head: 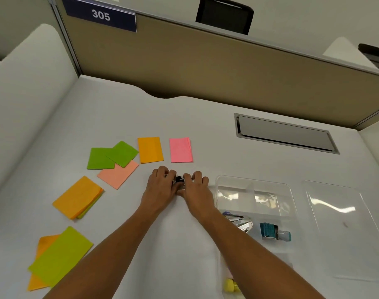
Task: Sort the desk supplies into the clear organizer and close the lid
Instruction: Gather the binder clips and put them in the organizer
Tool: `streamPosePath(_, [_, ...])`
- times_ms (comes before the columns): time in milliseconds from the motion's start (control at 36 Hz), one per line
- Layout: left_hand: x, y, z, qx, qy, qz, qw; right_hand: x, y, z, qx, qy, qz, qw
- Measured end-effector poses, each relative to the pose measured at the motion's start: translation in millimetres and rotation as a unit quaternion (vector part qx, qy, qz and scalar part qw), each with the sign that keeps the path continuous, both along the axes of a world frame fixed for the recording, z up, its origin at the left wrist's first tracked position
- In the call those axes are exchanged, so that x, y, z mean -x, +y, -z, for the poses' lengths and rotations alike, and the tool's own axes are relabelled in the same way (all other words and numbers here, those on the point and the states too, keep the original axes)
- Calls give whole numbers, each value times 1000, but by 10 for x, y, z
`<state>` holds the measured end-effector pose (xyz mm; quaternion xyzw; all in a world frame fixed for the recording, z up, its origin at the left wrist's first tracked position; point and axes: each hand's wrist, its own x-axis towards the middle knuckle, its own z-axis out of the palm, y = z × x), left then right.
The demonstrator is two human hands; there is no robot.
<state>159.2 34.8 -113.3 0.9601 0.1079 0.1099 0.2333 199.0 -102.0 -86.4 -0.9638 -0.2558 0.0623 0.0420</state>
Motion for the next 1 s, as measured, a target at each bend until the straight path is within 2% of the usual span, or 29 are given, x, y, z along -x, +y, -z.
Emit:
streamPosePath(139, [56,-27,-67,-37,2,-13,999,185,15,61,-13,-102,5,995])
streamPosePath(222, [88,-22,-94,-49,11,-25,998,242,22,74,-20,-115,12,993])
streamPosePath(639, [327,89,-46,3,-36,-52,998,234,-2,54,-81,-53,39,995])
streamPosePath(806, [422,130,-42,-28,-43,-46,998,267,-58,84,-73,-31,22,997])
streamPosePath(944, [513,130,-109,6,-73,-78,994,337,-67,-17,-126,42,94,987])
streamPosePath(1000, [545,95,-192,64,-89,-126,986,375,-68,-47,-167,82,146,972])
